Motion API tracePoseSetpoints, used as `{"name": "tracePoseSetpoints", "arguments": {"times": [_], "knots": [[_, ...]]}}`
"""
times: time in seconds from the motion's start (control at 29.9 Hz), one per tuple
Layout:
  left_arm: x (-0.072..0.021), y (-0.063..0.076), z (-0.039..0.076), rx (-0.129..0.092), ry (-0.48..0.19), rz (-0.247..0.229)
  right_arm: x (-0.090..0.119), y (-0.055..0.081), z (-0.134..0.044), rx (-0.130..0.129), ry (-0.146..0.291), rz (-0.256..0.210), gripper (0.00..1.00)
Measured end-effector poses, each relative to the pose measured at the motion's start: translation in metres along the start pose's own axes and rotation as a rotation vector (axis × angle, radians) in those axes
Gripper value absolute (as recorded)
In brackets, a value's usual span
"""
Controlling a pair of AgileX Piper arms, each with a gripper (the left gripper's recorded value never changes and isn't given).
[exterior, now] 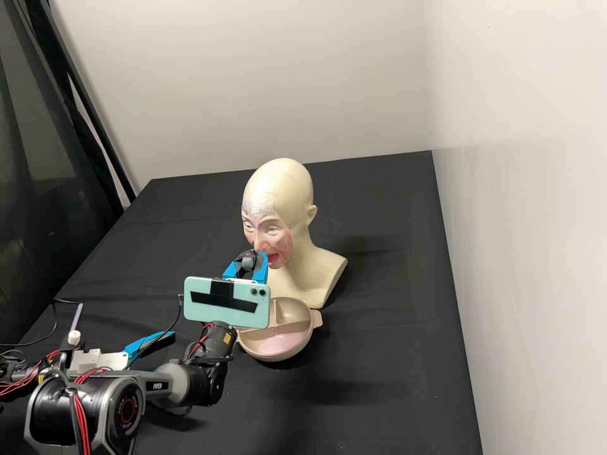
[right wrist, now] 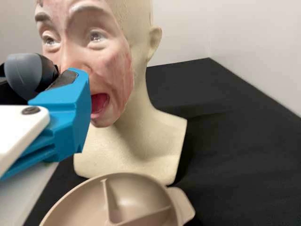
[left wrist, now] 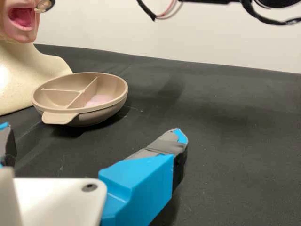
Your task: Feed the grandma with a spoon
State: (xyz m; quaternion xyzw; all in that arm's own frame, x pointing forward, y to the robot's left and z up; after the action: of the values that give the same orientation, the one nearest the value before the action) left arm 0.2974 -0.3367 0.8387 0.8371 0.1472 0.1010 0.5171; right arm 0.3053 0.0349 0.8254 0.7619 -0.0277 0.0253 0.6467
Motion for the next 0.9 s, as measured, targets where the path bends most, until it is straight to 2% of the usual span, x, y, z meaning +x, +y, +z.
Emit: {"name": "tracePoseSetpoints", "arguments": {"times": [0.03, 0.1, 0.3, 0.5, 0.57, 0.67, 0.74, 0.8, 0.9], "knots": [[0.0000, 0.000, 0.000, 0.000, 0.000, 0.000, -0.003, -0.003, 0.001, 0.012, 0.004, -0.003, 0.00], [0.0000, 0.000, 0.000, 0.000, 0.000, 0.000, -0.007, -0.007, 0.002, 0.015, 0.019, -0.006, 0.00], [0.0000, 0.000, 0.000, -0.001, 0.002, 0.001, -0.016, -0.019, 0.012, 0.014, -0.006, -0.044, 0.00], [0.0000, 0.000, -0.001, -0.006, 0.008, 0.003, -0.017, -0.020, 0.014, 0.014, -0.013, -0.047, 0.00], [0.0000, 0.000, -0.001, -0.001, 0.011, 0.004, -0.017, -0.020, 0.014, 0.015, -0.013, -0.047, 0.00], [-0.0003, 0.000, 0.000, -0.012, 0.022, 0.005, -0.017, -0.020, 0.014, 0.020, -0.013, -0.047, 0.00], [-0.0003, 0.000, 0.000, 0.004, 0.037, 0.010, -0.017, -0.020, 0.014, 0.020, -0.013, -0.047, 0.00], [-0.0013, -0.002, 0.001, 0.030, 0.047, 0.012, -0.017, -0.020, 0.014, 0.020, -0.013, -0.047, 0.00], [-0.0043, -0.002, 0.004, 0.048, 0.059, 0.043, -0.017, -0.020, 0.014, 0.020, -0.013, -0.047, 0.00]]}}
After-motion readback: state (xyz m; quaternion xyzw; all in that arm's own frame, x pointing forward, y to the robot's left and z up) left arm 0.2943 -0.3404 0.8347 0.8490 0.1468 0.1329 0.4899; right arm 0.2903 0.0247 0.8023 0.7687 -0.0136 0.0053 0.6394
